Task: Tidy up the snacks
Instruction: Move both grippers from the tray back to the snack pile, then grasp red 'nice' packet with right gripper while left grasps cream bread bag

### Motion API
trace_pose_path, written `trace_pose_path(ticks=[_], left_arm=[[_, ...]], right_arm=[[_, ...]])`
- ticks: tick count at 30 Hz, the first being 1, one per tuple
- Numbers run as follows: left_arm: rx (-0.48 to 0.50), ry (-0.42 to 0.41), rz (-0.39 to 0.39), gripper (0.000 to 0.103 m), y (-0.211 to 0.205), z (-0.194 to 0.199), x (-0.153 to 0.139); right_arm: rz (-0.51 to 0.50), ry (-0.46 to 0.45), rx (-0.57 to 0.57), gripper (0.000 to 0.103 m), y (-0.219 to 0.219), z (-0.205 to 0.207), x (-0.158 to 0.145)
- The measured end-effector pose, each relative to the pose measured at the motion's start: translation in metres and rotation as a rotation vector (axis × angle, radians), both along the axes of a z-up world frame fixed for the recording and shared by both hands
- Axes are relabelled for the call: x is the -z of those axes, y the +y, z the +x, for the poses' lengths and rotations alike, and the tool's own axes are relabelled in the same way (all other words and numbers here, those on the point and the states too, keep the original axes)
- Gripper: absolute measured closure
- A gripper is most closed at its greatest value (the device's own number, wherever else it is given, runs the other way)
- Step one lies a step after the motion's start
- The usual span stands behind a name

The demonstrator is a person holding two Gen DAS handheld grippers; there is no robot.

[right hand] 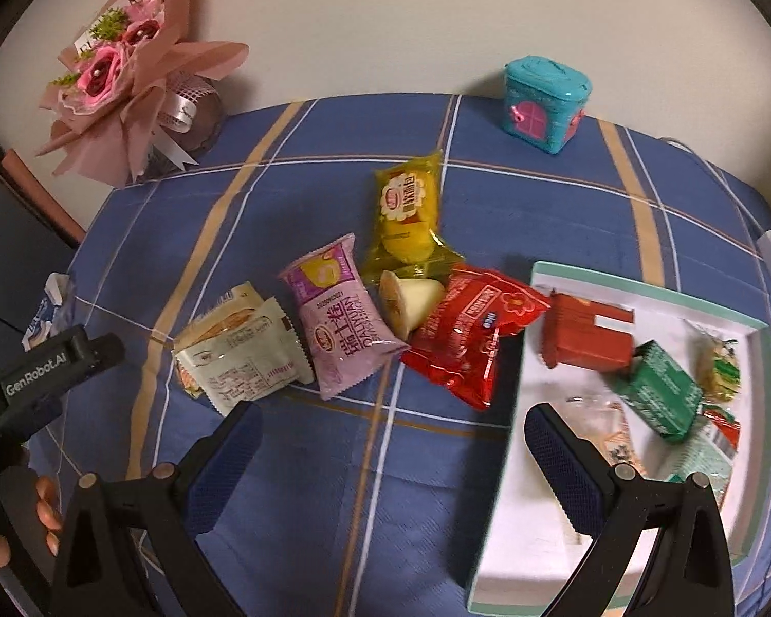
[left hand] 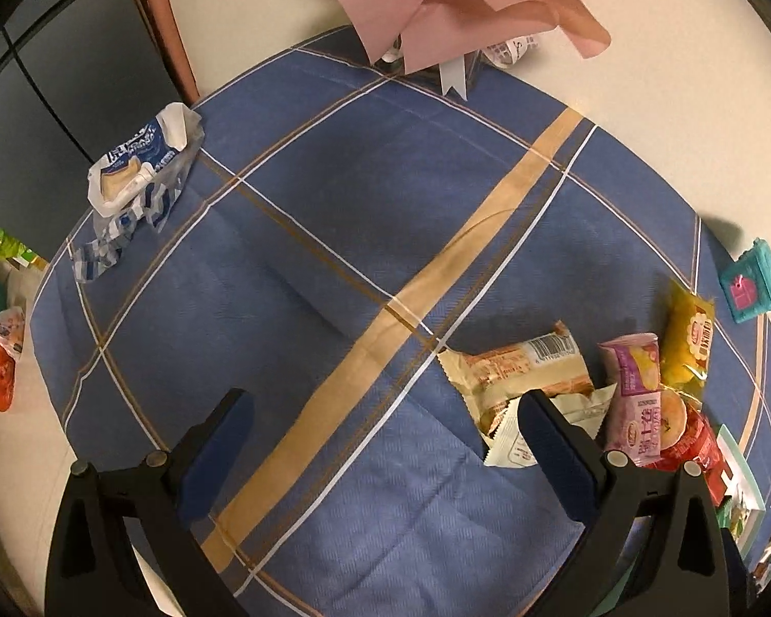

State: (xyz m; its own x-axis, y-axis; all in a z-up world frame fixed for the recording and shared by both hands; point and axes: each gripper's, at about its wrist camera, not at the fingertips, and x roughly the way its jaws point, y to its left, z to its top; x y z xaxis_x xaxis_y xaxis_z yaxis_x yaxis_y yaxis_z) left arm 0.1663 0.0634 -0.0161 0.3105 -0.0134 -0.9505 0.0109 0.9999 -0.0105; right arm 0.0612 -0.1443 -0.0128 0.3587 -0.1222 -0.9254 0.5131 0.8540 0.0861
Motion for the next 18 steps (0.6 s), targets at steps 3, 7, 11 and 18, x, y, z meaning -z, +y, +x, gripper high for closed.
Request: trace_pose_path(ticks=[3,7,11,18], left_arm=[[0.017,0.024,-0.015,0.001,-0.004,0.003,0.008],[0.036,0.064,-0.045,0.001,-0.016,0.002,0.022],[0.077,0.107,-0.085,0.001,-0.034,0.0,0.036],[0.121,0.161,-0.146,0.001,-0.061,-0.002,0.053]], right_arm=[[0.008,0.004,0.017,0.0,-0.004,0.003,0.007],[-0.007,-0.015,0.063,0.0,-0.016,0.001,0.008],[-0.01,-0.034,0.106,0.001,-0.032,0.0,0.009],[0.017,-0.041,0.151,0.013,-0.052,0.004,0.02]])
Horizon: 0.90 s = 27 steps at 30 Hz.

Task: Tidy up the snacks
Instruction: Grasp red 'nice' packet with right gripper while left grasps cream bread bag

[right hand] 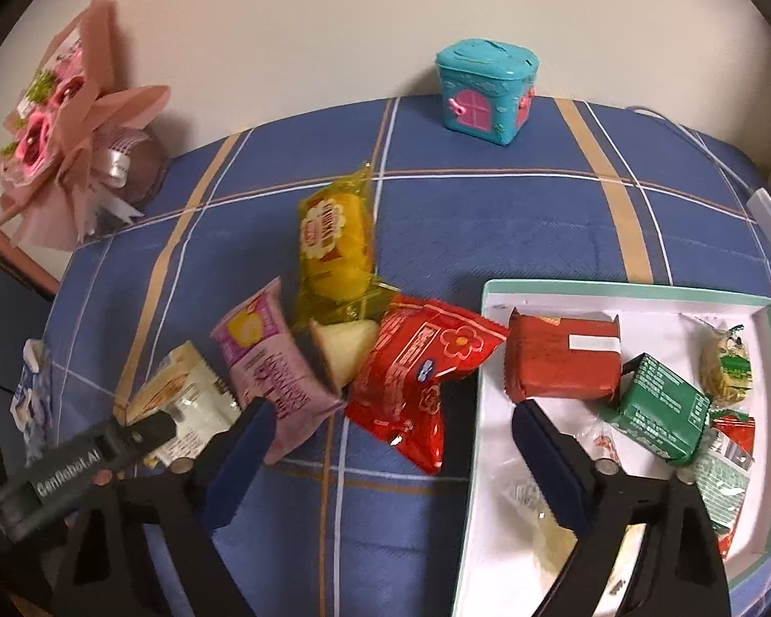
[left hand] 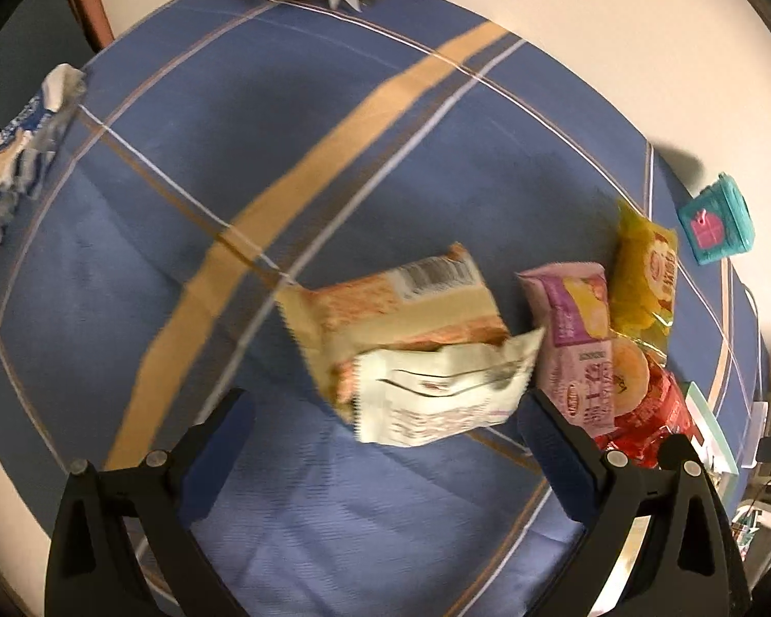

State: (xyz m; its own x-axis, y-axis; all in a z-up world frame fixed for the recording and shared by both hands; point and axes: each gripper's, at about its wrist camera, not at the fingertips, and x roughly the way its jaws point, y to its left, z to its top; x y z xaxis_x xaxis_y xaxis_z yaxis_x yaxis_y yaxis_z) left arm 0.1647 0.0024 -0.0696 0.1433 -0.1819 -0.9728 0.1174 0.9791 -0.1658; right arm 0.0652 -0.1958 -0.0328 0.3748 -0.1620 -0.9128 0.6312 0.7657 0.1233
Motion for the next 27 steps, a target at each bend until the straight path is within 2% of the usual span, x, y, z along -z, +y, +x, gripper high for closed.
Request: trace_pose_path(ticks=[9,15,22,24,27], left_arm=[[-0.005,-0.006,-0.018,0.001,-0.021,0.004,0.008],[-0.019,-0.023,0.007,0.002,-0.039,0.008,0.012],[-0.03,-0.034,0.043,0.002,-0.05,0.011,0.019],[-0.037,-0.022,0.039,0.008,-0.051,0.013,0.023],[-0.048,-0.004,0.038,0.01,-0.053,0.014,0.029]], right_arm=[[-0.003,-0.014,-0.001,0.03,-0.007,0.01,0.01],[-0.01,-0.019,0.001,0.037,-0.013,0.012,0.016],[-0.042,-0.013,-0.005,0.037,-0.015,0.017,0.018],[-0.064,-0.001,-0.007,0.037,-0.014,0.019,0.019],[-0.09,0.014,-0.008,0.037,-0.013,0.022,0.022]])
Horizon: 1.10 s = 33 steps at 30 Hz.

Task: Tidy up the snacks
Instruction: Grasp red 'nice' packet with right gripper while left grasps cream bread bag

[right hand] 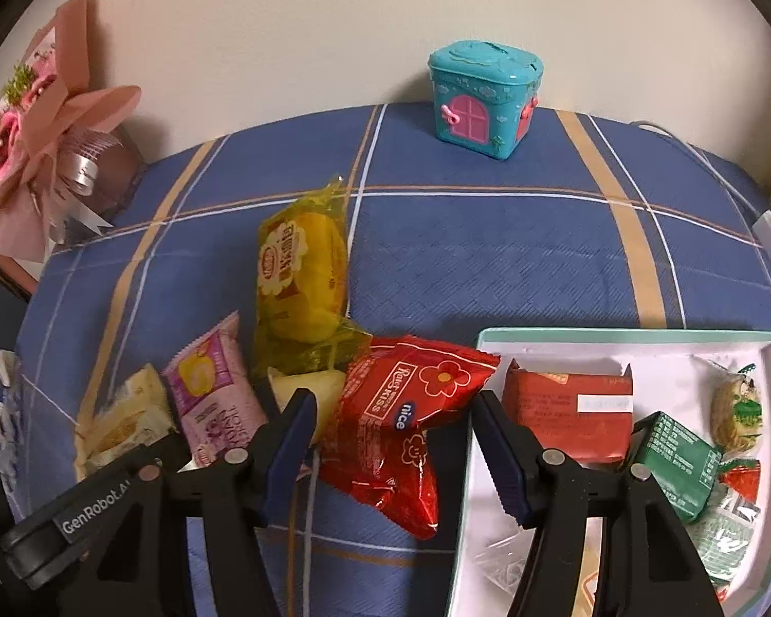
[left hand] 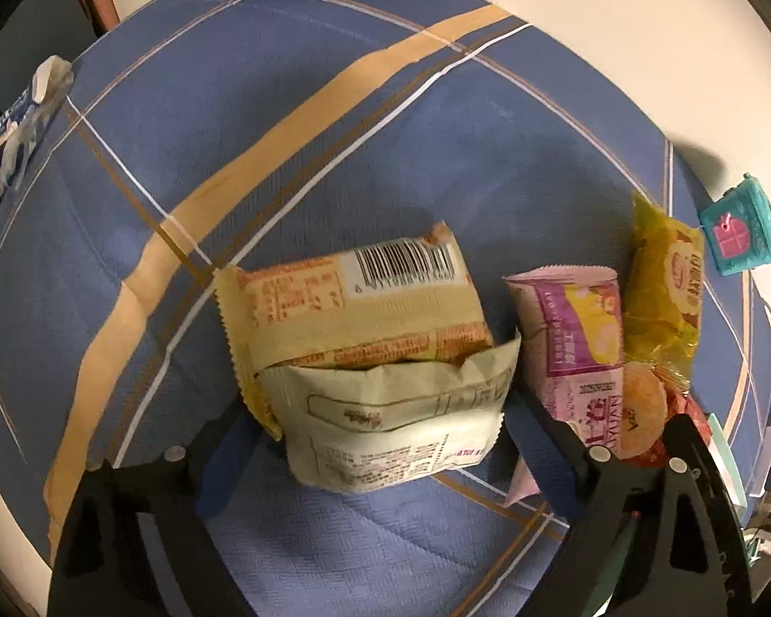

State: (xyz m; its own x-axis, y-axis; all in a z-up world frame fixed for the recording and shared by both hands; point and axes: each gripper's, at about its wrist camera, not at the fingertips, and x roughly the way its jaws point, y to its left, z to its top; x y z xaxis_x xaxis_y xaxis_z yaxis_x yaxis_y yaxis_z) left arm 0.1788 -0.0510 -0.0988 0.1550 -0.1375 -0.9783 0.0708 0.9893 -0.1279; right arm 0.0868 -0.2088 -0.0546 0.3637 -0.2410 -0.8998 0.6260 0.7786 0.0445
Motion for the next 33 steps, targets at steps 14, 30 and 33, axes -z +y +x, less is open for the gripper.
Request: trace_pose_path(ticks=[14,30,33], left_arm=[[0.015,-0.036,0.044,0.028,-0.015,-0.006,0.001],[0.012,-0.05,-0.031,0.082,-0.013,-0.015,-0.026],[0.015,-0.052,-0.048,0.082,-0.011,-0.016,-0.031]], right_arm=[[-0.014,0.013,0.027,0.045,-0.005,0.001,0.009],[0.018,-0.001,0.019,0.055,-0.006,-0.003,-0.004],[0.022,-0.028,0.001,0.056,-0.003,-0.004,-0.014]])
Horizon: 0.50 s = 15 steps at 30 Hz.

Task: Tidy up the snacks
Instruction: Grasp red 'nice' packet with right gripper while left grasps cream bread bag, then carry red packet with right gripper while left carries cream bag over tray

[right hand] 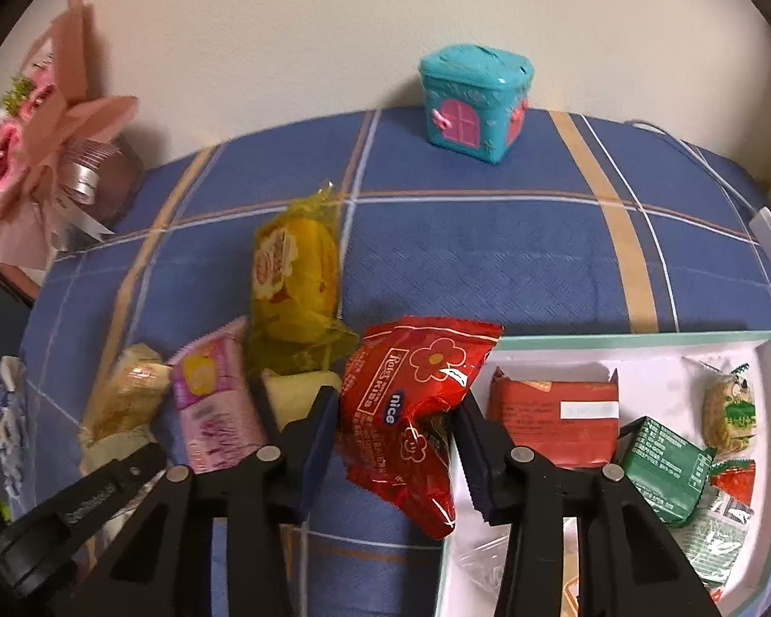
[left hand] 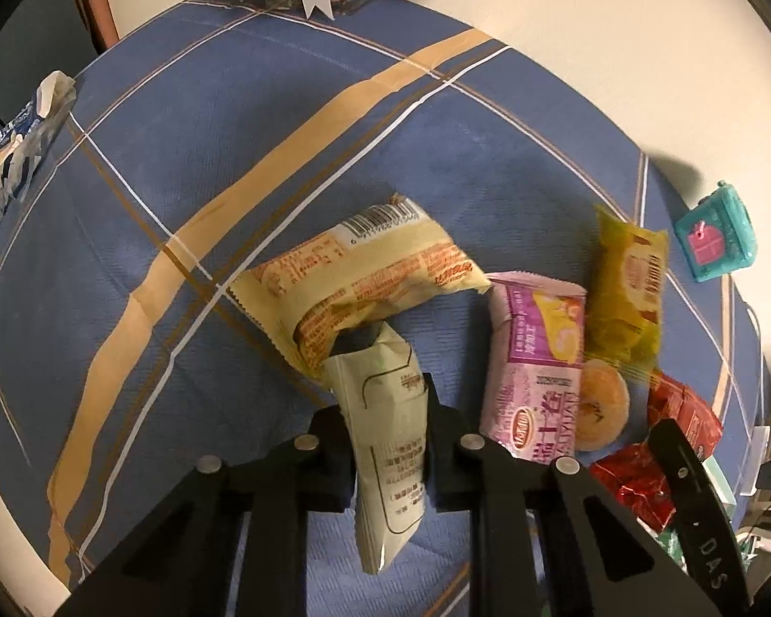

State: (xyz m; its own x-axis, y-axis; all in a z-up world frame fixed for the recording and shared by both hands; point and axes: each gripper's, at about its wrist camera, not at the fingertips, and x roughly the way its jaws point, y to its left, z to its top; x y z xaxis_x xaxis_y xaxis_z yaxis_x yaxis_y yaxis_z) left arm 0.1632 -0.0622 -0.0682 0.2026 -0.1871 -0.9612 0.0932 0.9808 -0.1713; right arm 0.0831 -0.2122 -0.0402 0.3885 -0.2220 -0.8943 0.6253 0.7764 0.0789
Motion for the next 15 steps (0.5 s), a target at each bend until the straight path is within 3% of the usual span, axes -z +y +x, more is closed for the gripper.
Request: trace_pose_path(ticks=[15], left_arm=[[-0.01,-0.068,-0.091,0.083,0.047,-0.012,-0.059]], right_arm=[[-0.009,-0.104,-0.035,0.056,0.008,-0.014,-0.054]])
